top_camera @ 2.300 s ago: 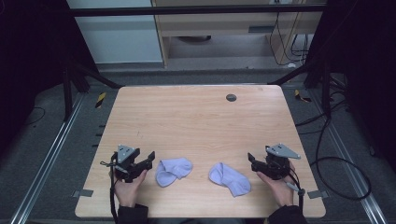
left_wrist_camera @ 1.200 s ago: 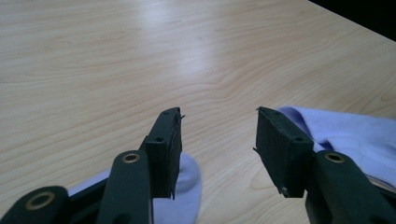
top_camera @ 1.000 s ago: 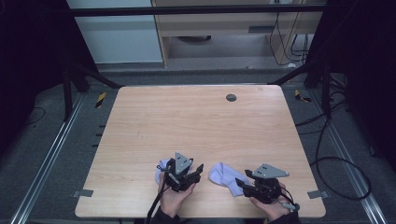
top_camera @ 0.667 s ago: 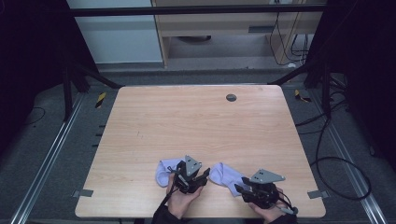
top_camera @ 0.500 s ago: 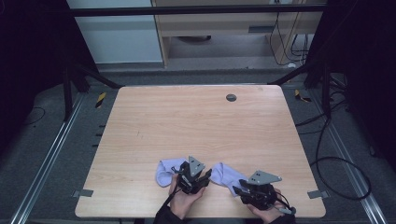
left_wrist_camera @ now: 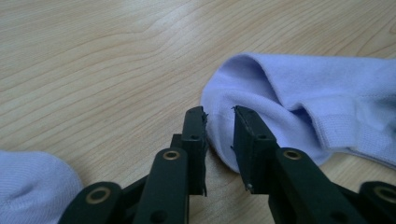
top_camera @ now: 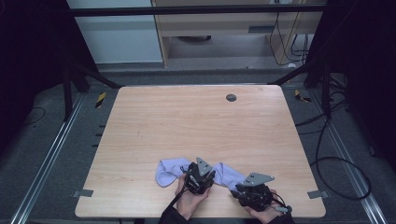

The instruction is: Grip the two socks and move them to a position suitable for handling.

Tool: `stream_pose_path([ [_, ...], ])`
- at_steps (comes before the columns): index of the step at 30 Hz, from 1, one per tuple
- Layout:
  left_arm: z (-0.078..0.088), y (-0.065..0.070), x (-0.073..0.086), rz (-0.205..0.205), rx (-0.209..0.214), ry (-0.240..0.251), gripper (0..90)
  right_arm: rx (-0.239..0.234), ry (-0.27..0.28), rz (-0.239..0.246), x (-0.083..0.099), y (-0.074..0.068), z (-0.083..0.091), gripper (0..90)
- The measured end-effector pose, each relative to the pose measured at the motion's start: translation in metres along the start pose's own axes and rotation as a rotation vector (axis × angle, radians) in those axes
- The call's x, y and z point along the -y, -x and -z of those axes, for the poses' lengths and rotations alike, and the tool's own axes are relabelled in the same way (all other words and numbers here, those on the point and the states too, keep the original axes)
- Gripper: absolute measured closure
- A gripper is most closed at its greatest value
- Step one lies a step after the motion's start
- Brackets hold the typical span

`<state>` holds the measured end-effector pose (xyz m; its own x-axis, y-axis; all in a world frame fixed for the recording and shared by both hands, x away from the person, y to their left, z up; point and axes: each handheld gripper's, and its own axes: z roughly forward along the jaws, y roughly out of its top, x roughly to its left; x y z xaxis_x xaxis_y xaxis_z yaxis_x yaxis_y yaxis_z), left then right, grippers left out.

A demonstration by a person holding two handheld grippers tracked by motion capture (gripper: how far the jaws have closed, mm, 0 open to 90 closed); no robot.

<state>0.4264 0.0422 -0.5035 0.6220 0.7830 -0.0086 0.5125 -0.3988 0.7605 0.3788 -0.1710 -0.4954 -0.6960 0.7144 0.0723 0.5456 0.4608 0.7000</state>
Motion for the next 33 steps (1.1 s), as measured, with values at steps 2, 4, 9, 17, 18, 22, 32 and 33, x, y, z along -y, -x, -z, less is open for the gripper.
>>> stream_pose_path([
  [2, -0.001, 0.001, 0.0, -0.005, -0.002, 0.0, 76.6, -0.005, -0.005, -0.003, 0.001, 0.001, -0.001, 70.8],
  [4, -0.001, 0.001, 0.0, -0.007, -0.002, 0.0, 80.4, -0.012, -0.008, -0.004, 0.001, 0.001, -0.001, 74.6],
  [9, -0.001, 0.002, 0.0, -0.01, -0.003, -0.004, 86.4, -0.023, -0.02, -0.018, -0.001, 0.001, -0.001, 87.7],
  [17, -0.002, 0.001, 0.0, -0.012, 0.004, 0.0, 87.9, -0.026, 0.058, -0.042, -0.007, 0.004, 0.011, 89.4],
  [18, -0.002, 0.001, 0.0, -0.014, 0.004, -0.001, 87.9, -0.02, 0.067, -0.045, -0.008, 0.005, 0.014, 89.4],
  [22, -0.002, 0.001, 0.0, -0.013, 0.007, -0.002, 87.9, 0.008, 0.134, -0.079, -0.011, 0.013, 0.023, 89.5],
  [32, -0.003, 0.002, 0.0, -0.021, 0.003, 0.0, 87.9, 0.131, 0.209, -0.216, -0.014, 0.049, 0.028, 89.5],
  [33, -0.003, 0.002, 0.0, -0.021, 0.003, 0.0, 87.9, 0.141, 0.204, -0.226, -0.015, 0.053, 0.026, 89.5],
])
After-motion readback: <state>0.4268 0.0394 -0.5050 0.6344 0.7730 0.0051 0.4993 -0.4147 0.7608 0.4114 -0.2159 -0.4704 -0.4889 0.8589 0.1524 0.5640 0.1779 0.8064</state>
